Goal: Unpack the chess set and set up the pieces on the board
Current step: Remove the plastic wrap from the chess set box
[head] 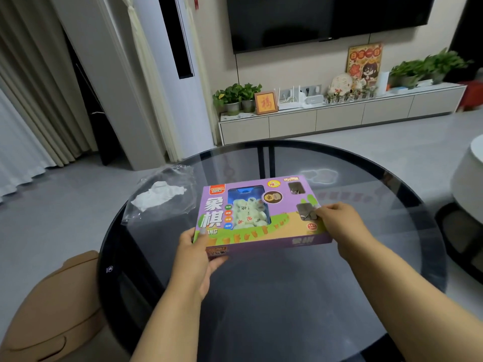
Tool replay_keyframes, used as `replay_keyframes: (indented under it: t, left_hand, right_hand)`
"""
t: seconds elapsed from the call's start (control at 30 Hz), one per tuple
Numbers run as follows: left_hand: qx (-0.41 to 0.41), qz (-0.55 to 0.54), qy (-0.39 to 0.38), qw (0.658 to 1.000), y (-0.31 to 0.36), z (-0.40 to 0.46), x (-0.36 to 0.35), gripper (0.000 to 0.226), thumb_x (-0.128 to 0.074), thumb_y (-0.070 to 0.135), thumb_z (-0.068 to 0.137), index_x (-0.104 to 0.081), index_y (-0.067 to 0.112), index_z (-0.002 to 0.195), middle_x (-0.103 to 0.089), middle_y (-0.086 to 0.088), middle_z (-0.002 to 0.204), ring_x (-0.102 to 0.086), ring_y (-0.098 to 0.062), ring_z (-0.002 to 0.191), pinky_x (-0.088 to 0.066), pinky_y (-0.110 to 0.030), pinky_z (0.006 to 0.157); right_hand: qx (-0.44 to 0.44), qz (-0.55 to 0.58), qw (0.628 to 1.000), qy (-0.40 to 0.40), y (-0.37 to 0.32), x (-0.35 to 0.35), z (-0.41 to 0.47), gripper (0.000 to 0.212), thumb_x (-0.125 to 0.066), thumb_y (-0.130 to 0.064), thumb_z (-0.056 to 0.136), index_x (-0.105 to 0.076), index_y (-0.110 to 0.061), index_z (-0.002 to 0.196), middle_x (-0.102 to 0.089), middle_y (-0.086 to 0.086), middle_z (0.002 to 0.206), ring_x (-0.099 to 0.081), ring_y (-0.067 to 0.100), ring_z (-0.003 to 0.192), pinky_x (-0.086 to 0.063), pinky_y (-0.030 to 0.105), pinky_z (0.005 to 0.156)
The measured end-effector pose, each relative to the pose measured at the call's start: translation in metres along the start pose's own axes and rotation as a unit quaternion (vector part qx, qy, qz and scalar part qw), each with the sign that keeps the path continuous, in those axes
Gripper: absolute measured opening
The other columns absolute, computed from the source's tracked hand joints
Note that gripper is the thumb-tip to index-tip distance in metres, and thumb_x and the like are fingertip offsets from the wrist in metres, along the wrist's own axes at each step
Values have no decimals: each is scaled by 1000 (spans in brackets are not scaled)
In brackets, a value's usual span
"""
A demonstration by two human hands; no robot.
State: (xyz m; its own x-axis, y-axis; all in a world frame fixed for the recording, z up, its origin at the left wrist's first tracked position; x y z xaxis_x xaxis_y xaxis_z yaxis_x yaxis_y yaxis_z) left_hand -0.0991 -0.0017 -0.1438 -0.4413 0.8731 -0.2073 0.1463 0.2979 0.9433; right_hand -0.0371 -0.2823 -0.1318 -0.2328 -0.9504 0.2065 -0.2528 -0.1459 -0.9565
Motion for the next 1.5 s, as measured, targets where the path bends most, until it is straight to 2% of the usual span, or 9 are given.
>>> replay_keyframes:
  t: [0.27,0.37,0.53,0.73,0.97,1.1,1.23,1.4,1.5]
  left_hand:
    - [-3,-63,-16,998,0,10,3,26,-43,18,102,-47,10,127,-68,-12,110,-68,-24,97,-56,-43,72]
    - [-2,-67,-16,998,1,15,8,26,-43,16,103,-48,9,127,-68,-13,110,-68,-24,96,-56,-43,71]
    - [0,-75,-21,997,1,23,11,25,-44,14,102,-49,8,126,-68,-14,107,-68,-25,94,-56,-45,71]
    - [-11,-80,-28,996,6,27,12,23,-46,13,101,-51,9,123,-69,-13,109,-68,-25,96,-57,-44,69]
    - [-23,-88,-15,996,6,33,15,28,-50,15,99,-53,7,125,-71,-13,105,-69,-25,94,-56,-41,66]
    - [-15,-117,-2,993,4,34,17,31,-56,18,96,-52,5,125,-73,-12,98,-72,-22,86,-57,-40,65]
    - [-14,-130,2,991,6,34,17,32,-58,20,95,-54,3,122,-73,-11,93,-72,-21,83,-59,-38,64]
    - [-7,-133,7,991,3,36,19,34,-59,20,95,-54,2,123,-73,-12,93,-72,-21,82,-58,-40,67]
    - [-1,-141,16,990,2,36,21,33,-59,20,95,-54,1,122,-73,-12,93,-73,-20,79,-58,-40,65]
  right_hand:
    - [-47,59,996,-38,1,0,11,20,-64,-23,87,-57,-4,83,-57,19,80,-47,26,71,-31,32,61]
    - [-86,123,986,-75,3,-7,12,17,-64,-15,86,-58,-3,96,-53,11,61,-41,22,56,-31,27,56]
    - [-112,134,982,-77,2,-8,12,8,-66,-6,82,-60,-5,85,-68,11,66,-62,17,38,-38,15,32]
    - [-96,110,987,-64,3,-5,16,12,-70,-4,79,-59,-2,83,-70,9,59,-68,20,50,-56,31,57]
    - [-120,160,977,-79,5,-4,13,4,-61,2,83,-58,-1,83,-69,10,58,-65,19,44,-52,25,41]
    - [-140,173,970,-103,7,-10,12,5,-61,-4,85,-62,-3,90,-71,13,75,-68,22,54,-56,32,62]
    - [-120,191,967,-118,5,-14,11,4,-58,-4,88,-61,-3,90,-72,10,68,-69,22,55,-58,32,55]
    - [-89,236,958,-137,-4,-14,8,11,-53,-10,91,-63,-10,96,-72,13,95,-68,31,83,-55,41,78]
    - [-90,262,947,-161,-6,-17,6,19,-50,-5,90,-61,-8,106,-70,16,106,-68,32,85,-56,39,75]
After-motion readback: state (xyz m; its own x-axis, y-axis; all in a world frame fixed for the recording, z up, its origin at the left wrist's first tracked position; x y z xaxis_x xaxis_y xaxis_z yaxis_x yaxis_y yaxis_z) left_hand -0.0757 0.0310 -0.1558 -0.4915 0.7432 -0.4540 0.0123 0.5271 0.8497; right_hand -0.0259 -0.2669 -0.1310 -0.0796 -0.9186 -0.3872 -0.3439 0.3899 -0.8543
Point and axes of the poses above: each hand's wrist, its own z-axis towards the middle knuckle, its own x-axis out of the back of the hand, y = z × x, the point moved 6 cm from there along z, towards the middle knuckle
